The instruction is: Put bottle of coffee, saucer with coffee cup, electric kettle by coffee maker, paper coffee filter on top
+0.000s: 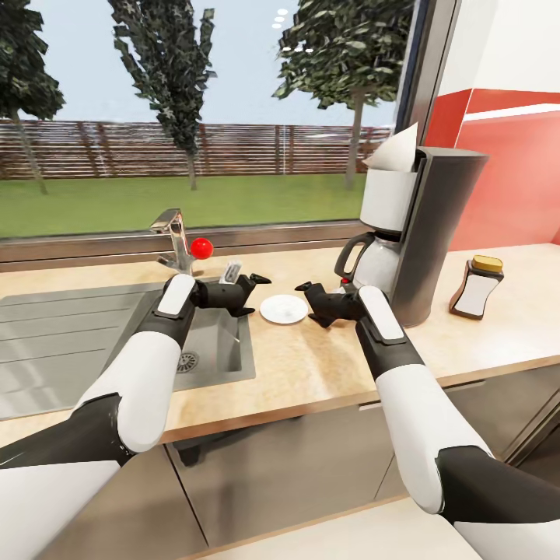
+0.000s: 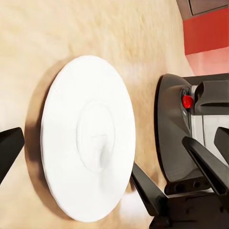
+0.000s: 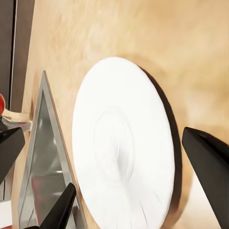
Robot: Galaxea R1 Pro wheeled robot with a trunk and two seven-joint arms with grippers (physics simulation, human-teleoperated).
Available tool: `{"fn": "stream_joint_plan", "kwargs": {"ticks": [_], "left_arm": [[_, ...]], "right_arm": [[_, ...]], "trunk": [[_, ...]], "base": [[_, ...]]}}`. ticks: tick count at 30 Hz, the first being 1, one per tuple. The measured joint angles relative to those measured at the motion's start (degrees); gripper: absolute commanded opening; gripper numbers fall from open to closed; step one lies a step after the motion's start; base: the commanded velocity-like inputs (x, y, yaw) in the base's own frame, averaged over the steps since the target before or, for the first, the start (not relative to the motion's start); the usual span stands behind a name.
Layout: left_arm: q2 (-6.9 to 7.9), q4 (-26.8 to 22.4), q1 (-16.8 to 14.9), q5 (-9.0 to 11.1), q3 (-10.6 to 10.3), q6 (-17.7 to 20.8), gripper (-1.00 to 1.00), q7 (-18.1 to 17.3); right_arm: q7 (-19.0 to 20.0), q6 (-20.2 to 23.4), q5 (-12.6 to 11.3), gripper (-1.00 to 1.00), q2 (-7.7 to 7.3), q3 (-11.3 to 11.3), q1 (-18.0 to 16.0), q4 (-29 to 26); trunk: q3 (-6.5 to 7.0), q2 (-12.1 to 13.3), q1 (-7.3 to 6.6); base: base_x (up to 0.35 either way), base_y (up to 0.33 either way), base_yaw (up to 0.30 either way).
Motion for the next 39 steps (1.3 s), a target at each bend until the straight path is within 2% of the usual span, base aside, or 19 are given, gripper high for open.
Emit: {"fn": "stream_joint_plan", "kwargs": {"ticks": [39], "left_arm": [[0.00, -0.09, 0.00, 0.00, 0.02, 0.06, 1.00, 0.00]], "right_arm": [[0.16, 0.04, -0.13, 1.00, 0.00, 0.01, 0.00, -0.02]], "trunk": [[0.00, 0.00, 0.00]], "base": [[0.012, 0.014, 0.000]]}}
